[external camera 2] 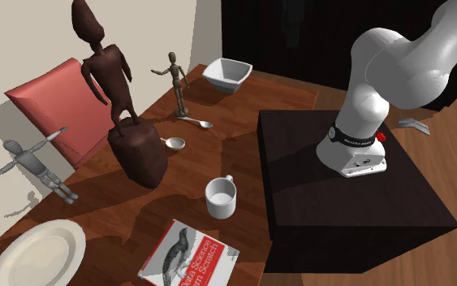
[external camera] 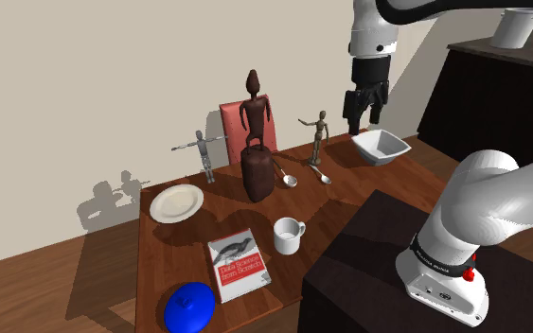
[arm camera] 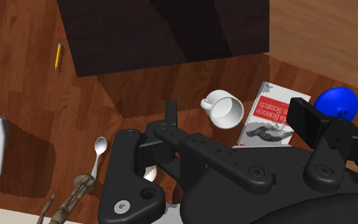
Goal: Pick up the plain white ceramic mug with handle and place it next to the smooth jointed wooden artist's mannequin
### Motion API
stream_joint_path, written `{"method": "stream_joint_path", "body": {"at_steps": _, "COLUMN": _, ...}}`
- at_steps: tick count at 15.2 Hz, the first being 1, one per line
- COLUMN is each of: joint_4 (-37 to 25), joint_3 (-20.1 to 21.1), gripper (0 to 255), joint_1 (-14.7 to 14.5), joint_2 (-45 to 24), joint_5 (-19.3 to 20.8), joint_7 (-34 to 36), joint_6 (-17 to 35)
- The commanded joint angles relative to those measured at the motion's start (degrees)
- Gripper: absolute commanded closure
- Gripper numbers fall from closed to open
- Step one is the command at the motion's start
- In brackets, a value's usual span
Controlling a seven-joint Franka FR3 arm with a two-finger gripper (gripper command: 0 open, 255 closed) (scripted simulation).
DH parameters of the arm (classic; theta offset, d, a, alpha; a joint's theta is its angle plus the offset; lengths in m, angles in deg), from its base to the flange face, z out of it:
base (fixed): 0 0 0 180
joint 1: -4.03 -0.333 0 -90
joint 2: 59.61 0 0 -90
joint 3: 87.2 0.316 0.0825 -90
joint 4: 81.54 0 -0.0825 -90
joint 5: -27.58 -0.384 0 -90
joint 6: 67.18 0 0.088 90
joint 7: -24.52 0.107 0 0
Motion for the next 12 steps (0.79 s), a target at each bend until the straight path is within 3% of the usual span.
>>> {"method": "stream_joint_path", "body": {"at_steps": 1, "joint_4": 0.0, "joint_3": 0.0, "gripper": 0, "joint_1": 0.0, "joint_2": 0.0, "joint_5": 0.0, "joint_7": 0.0, "joint_6": 0.0}}
{"method": "stream_joint_path", "body": {"at_steps": 12, "joint_4": 13.62, "joint_3": 6.35, "gripper": 0, "joint_1": -3.11, "joint_2": -8.72, "joint_5": -3.4, "joint_7": 2.41, "joint_6": 24.41}}
